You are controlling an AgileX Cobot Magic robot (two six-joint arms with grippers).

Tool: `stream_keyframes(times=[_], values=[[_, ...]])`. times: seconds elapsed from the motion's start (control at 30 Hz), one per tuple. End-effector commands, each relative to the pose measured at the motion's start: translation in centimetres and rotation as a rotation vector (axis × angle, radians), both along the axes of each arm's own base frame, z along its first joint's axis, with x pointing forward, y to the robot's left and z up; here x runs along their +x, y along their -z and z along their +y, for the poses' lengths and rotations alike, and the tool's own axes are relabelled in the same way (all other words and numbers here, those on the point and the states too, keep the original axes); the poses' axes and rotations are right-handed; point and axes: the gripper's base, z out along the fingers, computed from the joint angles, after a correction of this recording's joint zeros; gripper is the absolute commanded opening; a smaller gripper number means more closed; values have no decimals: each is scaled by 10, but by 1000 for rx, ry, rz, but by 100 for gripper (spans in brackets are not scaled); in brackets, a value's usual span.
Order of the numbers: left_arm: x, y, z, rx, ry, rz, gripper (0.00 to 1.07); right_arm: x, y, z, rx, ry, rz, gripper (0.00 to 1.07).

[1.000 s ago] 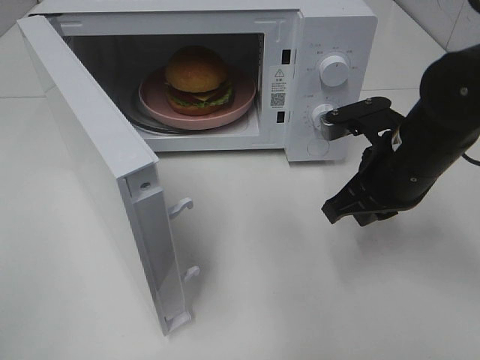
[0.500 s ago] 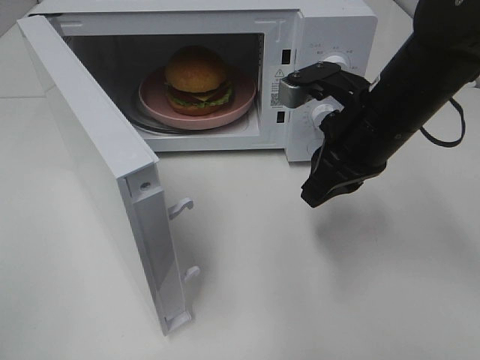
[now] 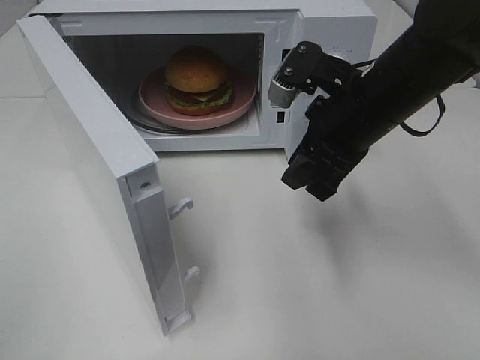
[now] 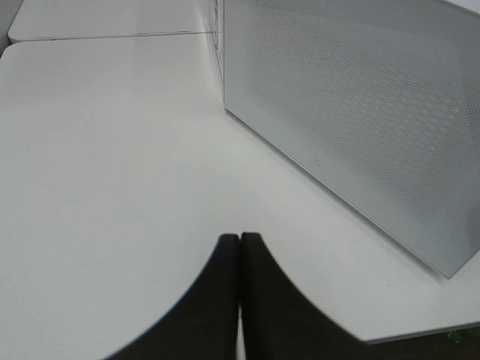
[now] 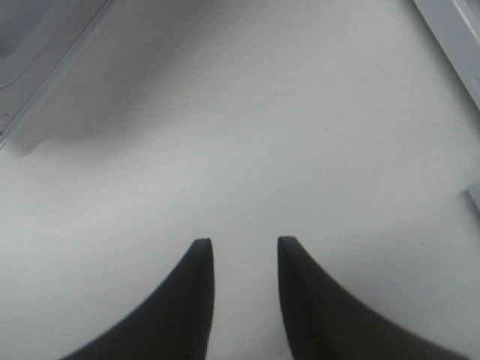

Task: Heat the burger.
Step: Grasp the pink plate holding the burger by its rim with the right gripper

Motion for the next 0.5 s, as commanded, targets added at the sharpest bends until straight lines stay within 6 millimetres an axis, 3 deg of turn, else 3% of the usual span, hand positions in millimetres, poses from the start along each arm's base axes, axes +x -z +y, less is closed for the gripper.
stream_keyframes(times=[0.03, 0.13, 0.5], values=[[0, -1, 0, -7, 1, -19, 0, 1, -5, 1, 19, -27, -29, 51], [0, -1, 0, -7, 1, -19, 0, 0, -5, 4, 16, -42, -43, 58], [0, -1, 0, -7, 1, -19, 0, -15, -5, 40, -91, -250, -223, 60]])
